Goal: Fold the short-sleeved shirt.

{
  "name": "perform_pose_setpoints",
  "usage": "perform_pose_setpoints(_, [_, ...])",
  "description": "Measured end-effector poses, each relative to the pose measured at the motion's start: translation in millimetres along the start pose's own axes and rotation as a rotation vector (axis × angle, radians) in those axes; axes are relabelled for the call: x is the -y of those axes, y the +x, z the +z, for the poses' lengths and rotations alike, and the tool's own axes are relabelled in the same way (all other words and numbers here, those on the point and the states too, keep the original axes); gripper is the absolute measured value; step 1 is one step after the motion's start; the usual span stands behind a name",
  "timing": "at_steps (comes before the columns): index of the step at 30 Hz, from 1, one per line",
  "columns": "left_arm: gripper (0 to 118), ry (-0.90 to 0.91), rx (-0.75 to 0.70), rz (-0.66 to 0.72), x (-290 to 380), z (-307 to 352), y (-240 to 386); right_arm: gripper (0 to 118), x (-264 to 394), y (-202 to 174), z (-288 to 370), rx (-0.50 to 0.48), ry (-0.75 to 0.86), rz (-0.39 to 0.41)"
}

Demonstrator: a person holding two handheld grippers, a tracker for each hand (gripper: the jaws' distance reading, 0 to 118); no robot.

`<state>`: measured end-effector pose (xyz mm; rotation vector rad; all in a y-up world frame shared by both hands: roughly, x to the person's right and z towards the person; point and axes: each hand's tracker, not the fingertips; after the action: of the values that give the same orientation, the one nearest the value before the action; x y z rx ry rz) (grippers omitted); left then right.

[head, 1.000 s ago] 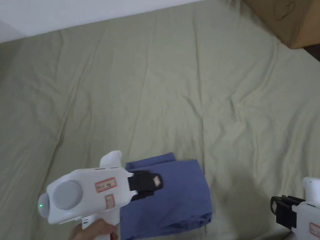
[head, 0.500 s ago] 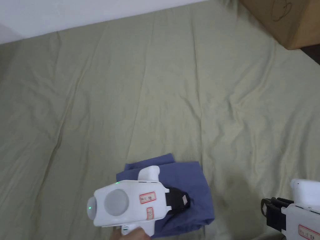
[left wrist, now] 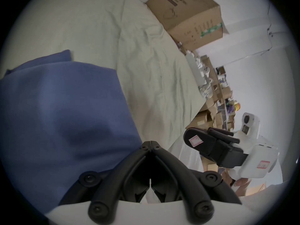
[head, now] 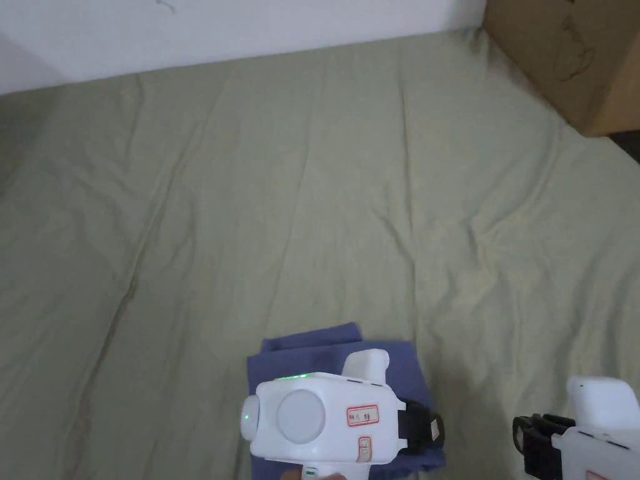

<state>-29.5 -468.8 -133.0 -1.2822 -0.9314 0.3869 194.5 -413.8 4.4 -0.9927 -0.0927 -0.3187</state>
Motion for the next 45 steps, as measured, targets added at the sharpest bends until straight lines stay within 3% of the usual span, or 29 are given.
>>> perform_pose_setpoints(9, [3,0.253,-0.010,0.175,31,150,-85,1,-39,-78,-35,-0.093,0.008,0.288])
perform_pose_setpoints(11, [36,0.278,-0.045,0.226,43,166,-105,1,-45,-95,-59,-0.093,-0.048,0.304])
perform_pose_setpoints(13, [91,0.268,-0.076,0.281,54,175,-120,1,-44,-107,-85,-0.075,-0.135,0.295])
perform_pose_setpoints(15, [106,0.300,-0.038,0.316,62,180,-136,1,-38,-112,-105,-0.064,-0.161,0.318])
perform_pose_setpoints(17, [106,0.336,0.020,0.370,65,179,-145,1,-34,-114,-111,-0.034,-0.152,0.361])
perform_pose_setpoints(20, [106,0.334,0.052,0.444,58,165,-162,1,-39,-112,-105,-0.041,-0.154,0.347])
perform_pose_setpoints(26, [106,0.300,0.270,0.473,24,116,-180,1,-41,-110,-106,-0.054,-0.164,0.316])
perform_pose_setpoints(28, [106,0.243,0.279,0.466,12,105,-180,1,-40,-112,-106,-0.048,-0.166,0.325])
perform_pose_setpoints(29, [102,0.232,0.295,0.452,9,100,-174,1,-40,-113,-106,-0.045,-0.166,0.330])
perform_pose_setpoints(30, [90,0.232,0.303,0.455,5,96,-170,1,-41,-114,-106,-0.042,-0.167,0.335])
perform_pose_setpoints(31, [47,0.224,0.304,0.449,3,93,-168,1,-41,-114,-106,-0.040,-0.168,0.337])
perform_pose_setpoints(32, [27,0.191,0.225,0.388,0,90,-166,1,-40,-115,-104,-0.034,-0.168,0.340])
perform_pose_setpoints(33, [27,0.171,0.107,0.338,-1,88,-164,1,-41,-116,-103,-0.033,-0.168,0.338])
perform_pose_setpoints(34, [27,0.150,0.099,0.368,1,81,-180,1,-42,-115,-101,-0.036,-0.169,0.329])
perform_pose_setpoints(36, [27,0.181,0.278,0.445,1,91,-190,1,-45,-116,-94,-0.045,-0.162,0.297])
perform_pose_setpoints(39, [27,0.185,0.135,0.311,1,122,-193,1,-51,-122,-83,-0.078,-0.132,0.276])
perform_pose_setpoints(42, [27,0.196,0.058,0.283,1,175,-208,1,-55,-134,-75,-0.075,-0.094,0.303])
perform_pose_setpoints(45, [27,0.208,-0.131,0.244,-6,241,-231,1,-58,-145,-71,-0.105,-0.076,0.302])
